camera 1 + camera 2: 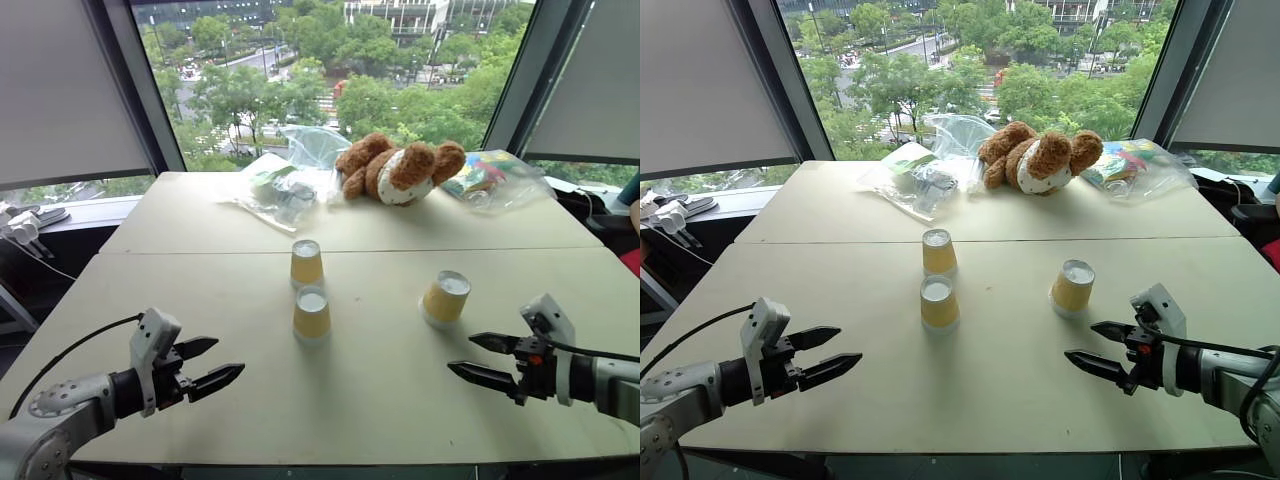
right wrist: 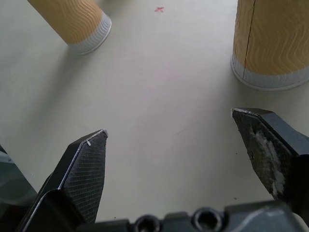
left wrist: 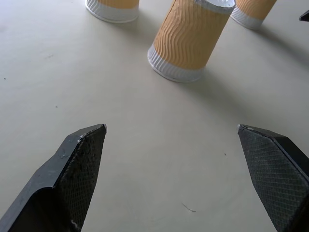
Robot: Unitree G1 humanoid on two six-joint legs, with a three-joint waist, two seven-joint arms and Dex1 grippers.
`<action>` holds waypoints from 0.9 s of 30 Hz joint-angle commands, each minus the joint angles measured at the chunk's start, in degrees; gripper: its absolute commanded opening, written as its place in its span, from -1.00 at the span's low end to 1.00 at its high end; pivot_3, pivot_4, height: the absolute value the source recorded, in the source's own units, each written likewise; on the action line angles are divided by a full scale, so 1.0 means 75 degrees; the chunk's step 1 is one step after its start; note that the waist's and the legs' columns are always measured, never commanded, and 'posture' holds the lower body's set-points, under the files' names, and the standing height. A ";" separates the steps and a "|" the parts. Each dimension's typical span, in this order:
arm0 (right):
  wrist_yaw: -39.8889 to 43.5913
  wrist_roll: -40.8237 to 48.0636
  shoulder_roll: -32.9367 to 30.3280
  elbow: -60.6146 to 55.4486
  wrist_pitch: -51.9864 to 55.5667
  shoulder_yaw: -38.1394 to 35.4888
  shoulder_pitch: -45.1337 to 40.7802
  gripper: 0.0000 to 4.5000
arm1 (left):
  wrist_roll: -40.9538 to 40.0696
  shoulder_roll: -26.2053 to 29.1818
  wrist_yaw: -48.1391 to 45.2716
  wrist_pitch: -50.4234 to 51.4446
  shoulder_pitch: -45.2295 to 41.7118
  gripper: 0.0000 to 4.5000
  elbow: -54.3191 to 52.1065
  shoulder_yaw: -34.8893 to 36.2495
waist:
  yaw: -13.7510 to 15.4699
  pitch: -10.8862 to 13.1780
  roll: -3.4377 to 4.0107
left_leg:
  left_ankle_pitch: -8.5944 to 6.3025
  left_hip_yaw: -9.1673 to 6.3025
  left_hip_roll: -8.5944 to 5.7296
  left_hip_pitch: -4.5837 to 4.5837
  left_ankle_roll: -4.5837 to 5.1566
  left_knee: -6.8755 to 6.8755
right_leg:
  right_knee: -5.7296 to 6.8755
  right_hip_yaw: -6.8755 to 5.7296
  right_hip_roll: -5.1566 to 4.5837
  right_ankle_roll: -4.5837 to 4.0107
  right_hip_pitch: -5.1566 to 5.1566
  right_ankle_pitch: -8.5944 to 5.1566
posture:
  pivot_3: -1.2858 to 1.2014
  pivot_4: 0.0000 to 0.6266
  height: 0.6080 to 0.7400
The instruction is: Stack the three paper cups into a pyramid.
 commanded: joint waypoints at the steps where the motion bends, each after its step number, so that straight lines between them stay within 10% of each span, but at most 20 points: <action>1: -0.0028 0.0028 0.0037 -0.0201 -0.0078 0.0043 -0.0094 1.00 | -0.0022 -0.0006 0.0046 -0.0117 -0.0090 0.98 -0.0110 0.0050 | 0.0005 0.0000 0.0000 | 0.0000 0.0000 0.0000 0.0000 0.0000 0.0000 | 0.0000 0.0000 0.0000 0.0000 0.0000 0.0000 | 0.03 -0.52 1.00; 27: -0.0355 0.0195 0.0152 -0.0455 -0.0042 0.0440 -0.0768 1.00 | 0.0325 0.0671 -0.1019 -0.0458 -0.1937 0.98 0.1132 -0.0740 | 0.0008 0.0000 0.0000 | 0.0000 0.0000 -0.0005 -0.0001 -0.0001 0.0001 | 0.0001 -0.0001 -0.0003 0.0000 0.0000 0.0000 | 0.03 -0.52 1.00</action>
